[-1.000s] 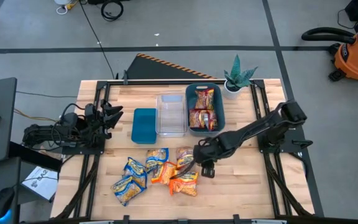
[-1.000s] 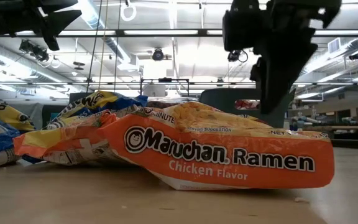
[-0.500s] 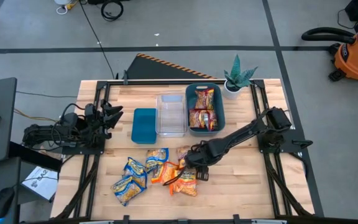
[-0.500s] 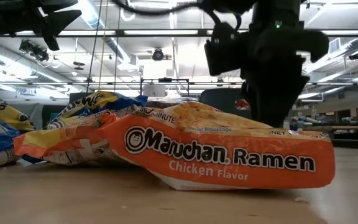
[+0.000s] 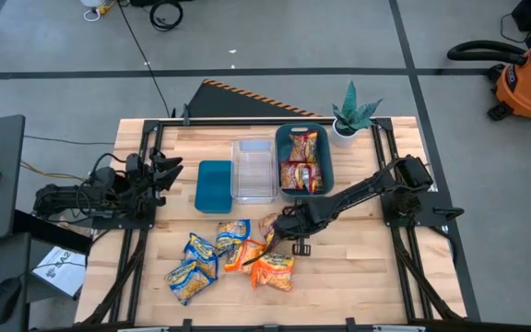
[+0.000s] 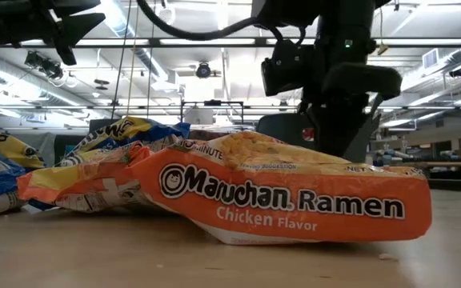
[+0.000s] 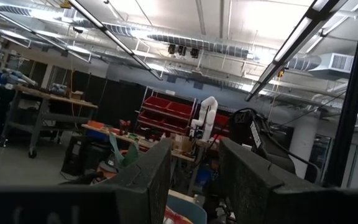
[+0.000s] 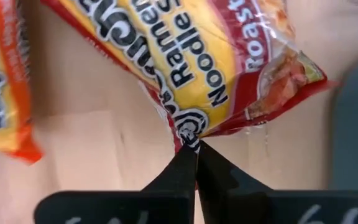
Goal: Sort Maruchan noodles
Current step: Put the red noodle pack into the green bin
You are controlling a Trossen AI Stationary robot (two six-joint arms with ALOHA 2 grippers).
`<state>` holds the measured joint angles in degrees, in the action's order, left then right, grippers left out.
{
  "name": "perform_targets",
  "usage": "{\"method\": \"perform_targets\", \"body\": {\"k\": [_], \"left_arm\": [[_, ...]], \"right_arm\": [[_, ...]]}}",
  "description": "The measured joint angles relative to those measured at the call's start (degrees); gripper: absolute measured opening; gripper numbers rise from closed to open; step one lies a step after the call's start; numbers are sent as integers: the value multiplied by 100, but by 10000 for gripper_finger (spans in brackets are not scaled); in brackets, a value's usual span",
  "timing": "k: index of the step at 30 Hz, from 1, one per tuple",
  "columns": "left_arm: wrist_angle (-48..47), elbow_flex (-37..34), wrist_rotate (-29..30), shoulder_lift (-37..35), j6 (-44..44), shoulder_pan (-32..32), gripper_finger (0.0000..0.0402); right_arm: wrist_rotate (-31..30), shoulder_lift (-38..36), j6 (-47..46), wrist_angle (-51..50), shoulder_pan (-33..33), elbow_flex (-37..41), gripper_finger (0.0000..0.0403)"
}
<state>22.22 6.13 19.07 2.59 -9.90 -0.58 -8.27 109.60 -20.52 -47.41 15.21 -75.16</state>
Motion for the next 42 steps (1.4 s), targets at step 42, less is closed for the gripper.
{"method": "perform_targets", "body": {"k": [42], "left_arm": [[-114,0,0,2,-130,0,142]], "right_arm": [[-1971,-1817,2528,-724,-2247,-642,8]]}}
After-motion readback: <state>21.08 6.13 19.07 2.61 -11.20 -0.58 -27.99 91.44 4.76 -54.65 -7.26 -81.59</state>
